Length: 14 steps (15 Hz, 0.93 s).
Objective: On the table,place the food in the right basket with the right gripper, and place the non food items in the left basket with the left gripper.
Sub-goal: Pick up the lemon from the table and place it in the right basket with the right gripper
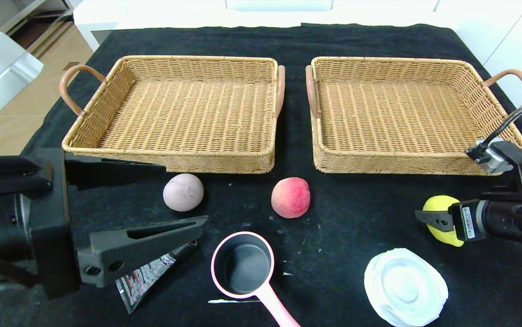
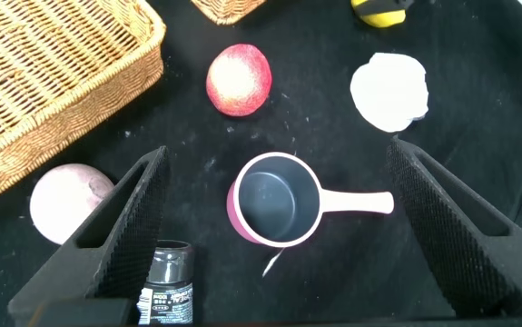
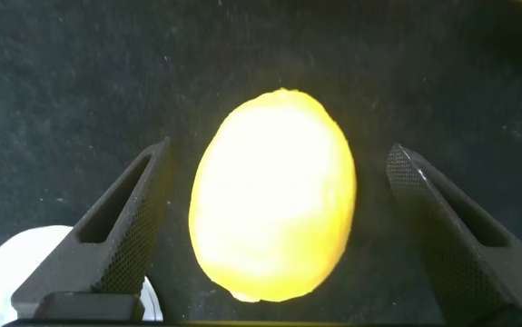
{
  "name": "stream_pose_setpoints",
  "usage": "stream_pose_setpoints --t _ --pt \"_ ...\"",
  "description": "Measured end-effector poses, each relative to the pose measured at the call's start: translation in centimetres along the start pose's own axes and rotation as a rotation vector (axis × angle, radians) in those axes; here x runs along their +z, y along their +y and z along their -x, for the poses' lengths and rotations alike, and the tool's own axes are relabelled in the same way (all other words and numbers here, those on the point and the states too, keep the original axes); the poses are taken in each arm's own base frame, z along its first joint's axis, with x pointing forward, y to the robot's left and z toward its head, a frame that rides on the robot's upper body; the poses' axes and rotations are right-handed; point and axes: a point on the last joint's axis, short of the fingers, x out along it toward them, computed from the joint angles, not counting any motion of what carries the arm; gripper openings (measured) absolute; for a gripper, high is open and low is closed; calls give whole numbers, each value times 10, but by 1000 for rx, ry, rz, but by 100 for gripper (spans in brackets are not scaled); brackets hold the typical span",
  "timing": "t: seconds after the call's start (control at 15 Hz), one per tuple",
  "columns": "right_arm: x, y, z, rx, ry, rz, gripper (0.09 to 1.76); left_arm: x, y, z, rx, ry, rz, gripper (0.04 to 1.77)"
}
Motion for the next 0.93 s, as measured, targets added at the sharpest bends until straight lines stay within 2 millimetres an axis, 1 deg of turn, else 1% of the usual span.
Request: stream_pose_setpoints --t 0.33,0.67,0.87,0.93 --pt "-2 0 -7 -19 26 4 170 0 0 1 0 -3 0 172" --pt "-4 3 -11 -13 38 9 170 1 0 1 1 -5 0 172" --pt "-5 3 -11 -12 43 11 124 1 0 2 1 -5 1 172" --pt "-5 3 -11 -12 42 11 117 1 0 2 1 -6 1 172"
